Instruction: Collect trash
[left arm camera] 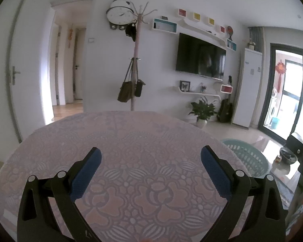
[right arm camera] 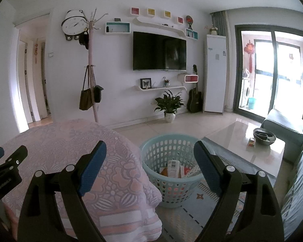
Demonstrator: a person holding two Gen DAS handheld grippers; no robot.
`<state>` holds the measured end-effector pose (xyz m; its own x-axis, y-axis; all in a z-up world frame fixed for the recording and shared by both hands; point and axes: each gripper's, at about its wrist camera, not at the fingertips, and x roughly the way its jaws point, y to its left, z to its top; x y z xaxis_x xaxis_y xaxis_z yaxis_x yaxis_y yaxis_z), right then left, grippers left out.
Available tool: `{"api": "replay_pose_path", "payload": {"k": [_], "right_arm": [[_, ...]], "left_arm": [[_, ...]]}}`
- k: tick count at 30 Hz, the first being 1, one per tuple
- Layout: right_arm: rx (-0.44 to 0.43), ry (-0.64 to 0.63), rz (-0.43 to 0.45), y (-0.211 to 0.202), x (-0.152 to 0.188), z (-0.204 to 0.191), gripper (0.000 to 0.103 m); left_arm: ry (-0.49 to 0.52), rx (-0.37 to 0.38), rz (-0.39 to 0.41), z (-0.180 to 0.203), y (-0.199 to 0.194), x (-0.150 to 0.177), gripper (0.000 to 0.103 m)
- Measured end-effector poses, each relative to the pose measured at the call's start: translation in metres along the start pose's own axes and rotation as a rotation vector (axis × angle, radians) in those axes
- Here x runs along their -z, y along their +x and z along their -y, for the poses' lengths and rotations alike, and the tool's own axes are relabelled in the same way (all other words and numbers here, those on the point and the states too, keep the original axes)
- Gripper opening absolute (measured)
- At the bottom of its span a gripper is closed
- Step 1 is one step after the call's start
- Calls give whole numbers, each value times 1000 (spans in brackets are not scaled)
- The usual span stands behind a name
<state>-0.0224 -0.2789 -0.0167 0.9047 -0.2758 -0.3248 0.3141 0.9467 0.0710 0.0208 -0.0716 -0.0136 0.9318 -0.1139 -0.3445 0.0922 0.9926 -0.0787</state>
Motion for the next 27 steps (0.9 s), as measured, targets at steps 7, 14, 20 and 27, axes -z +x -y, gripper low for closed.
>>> {"api": "replay_pose_path", "payload": {"k": [7,14,20,27], "right_arm": [[-2,0,-1,0,1,-1,84],[-8,2,2,0,1,0,84],[-10,2,-1,0,1,-2,84],[-23,16,-3,0,0,0,84]], "left_arm": [[2,-1,0,-1,0,0,96],[-4,-10,-7,-7,0,1,96],[1,-11,-7,-10,0,1,96],[9,-7,-3,-14,-1,0,96]]}}
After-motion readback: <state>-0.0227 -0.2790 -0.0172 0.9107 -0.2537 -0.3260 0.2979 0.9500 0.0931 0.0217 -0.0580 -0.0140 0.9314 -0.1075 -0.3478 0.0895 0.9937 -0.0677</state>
